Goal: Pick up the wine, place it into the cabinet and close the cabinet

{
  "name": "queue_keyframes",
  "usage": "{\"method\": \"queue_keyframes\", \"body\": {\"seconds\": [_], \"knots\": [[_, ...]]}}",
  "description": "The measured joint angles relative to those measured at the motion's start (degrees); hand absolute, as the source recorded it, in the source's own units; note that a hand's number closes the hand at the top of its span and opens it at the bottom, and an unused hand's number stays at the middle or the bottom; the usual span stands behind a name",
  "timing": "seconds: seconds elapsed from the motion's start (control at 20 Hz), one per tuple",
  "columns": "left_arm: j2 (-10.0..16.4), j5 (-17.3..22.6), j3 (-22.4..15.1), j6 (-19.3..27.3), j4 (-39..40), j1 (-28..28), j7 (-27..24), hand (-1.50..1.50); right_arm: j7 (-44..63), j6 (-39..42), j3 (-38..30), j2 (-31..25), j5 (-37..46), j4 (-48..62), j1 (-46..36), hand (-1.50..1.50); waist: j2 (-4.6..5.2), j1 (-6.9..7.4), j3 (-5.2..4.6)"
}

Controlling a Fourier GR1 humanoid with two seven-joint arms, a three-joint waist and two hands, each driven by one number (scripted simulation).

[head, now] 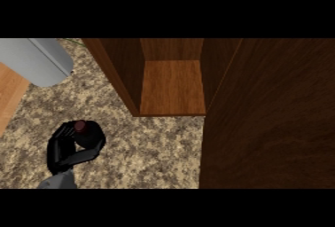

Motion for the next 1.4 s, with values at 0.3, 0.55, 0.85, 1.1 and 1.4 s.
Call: {"method": "queue_keyframes", "body": {"seconds": [0.3,0.55,0.85,1.1,1.4], "knots": [[3.4,-1.8,-4.7,-9.7,-5.0,5.3,-0.9,1.5,0.0,0.2,-0.8,-0.3,0.0,0.0,0.1,-1.5,0.06,0.36,-0.1],[3.6,-3.5,-6.1,-8.1,-13.9,8.4,0.0,1.5,0.5,0.1,-1.1,-0.3,0.1,0.1,-0.6,-1.5,0.16,0.66,-0.17],[2.9,-1.0,-8.2,-10.0,-25.8,12.2,5.3,1.5,0.4,0.3,-1.0,0.0,0.1,0.1,-0.4,-1.5,0.17,0.74,-0.18],[1.2,-0.7,-12.0,-8.0,-37.3,14.3,13.9,1.5,0.8,0.3,-2.2,-0.2,-0.1,0.3,-1.4,-1.5,0.19,0.72,-0.18],[-0.4,-3.7,-15.9,-2.6,-46.8,12.1,24.6,1.5,1.2,0.3,-1.6,0.3,-0.2,0.3,-1.4,-1.5,0.24,0.55,-0.19]]}}
